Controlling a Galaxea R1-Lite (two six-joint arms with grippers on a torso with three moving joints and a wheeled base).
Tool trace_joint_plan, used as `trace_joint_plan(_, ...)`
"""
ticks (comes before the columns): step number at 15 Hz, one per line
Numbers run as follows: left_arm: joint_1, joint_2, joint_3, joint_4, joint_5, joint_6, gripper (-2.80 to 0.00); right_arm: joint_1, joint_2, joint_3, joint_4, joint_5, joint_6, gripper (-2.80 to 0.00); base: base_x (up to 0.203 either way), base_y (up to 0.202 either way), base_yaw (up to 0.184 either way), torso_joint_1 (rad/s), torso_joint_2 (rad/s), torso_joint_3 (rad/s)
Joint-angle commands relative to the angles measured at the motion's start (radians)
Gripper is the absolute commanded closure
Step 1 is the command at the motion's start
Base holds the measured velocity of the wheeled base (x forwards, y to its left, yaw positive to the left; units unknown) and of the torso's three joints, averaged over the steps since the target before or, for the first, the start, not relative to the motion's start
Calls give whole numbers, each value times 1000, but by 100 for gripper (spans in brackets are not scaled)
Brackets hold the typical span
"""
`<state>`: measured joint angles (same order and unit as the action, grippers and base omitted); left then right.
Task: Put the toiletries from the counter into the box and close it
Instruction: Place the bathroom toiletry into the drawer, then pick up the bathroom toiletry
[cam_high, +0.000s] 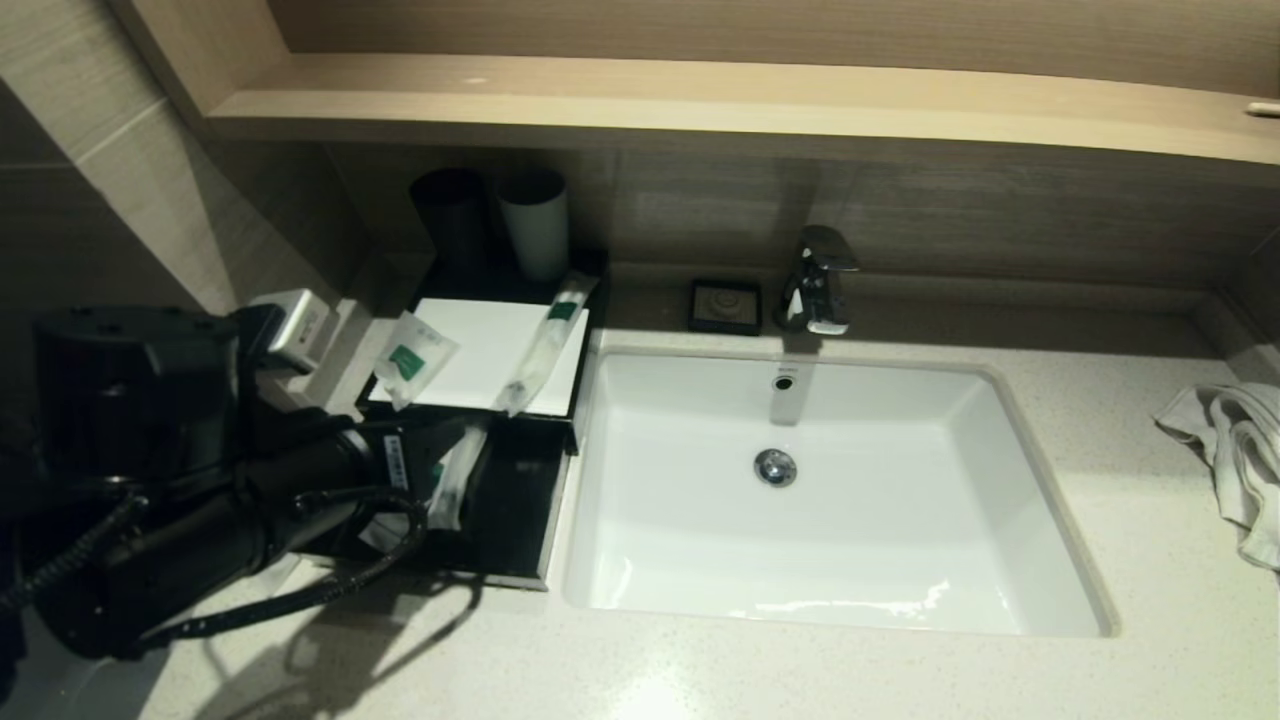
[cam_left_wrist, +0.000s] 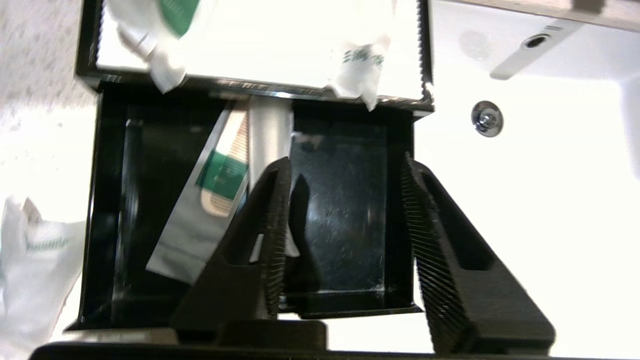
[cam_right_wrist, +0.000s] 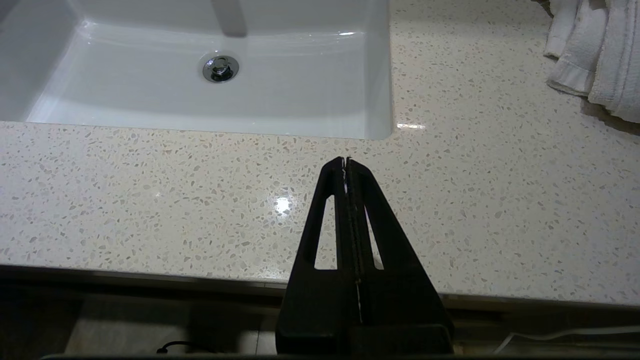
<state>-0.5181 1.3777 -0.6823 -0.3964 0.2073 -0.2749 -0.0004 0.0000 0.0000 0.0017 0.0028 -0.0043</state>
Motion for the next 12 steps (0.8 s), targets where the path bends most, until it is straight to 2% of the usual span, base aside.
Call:
trace_joint_plan(1, 0, 20, -24, -3, -15, 78, 0, 0, 0, 0, 0, 0, 0, 0, 0, 0, 0, 0, 0, 0)
trace_joint_plan(3, 1, 49, -36, -7, -69, 156, 0, 0, 0, 0, 0, 0, 0, 0, 0, 0, 0, 0, 0, 0)
trace_joint_plan(4, 1, 69, -52, -6, -89, 166, 0, 0, 0, 0, 0, 0, 0, 0, 0, 0, 0, 0, 0, 0)
trace_joint_plan(8, 1, 172, -94, -8, -104, 174, 0, 0, 0, 0, 0, 0, 0, 0, 0, 0, 0, 0, 0, 0)
trace_joint_plan(12, 1, 205, -114, -20, -112, 172, 0, 0, 0, 0, 0, 0, 0, 0, 0, 0, 0, 0, 0, 0)
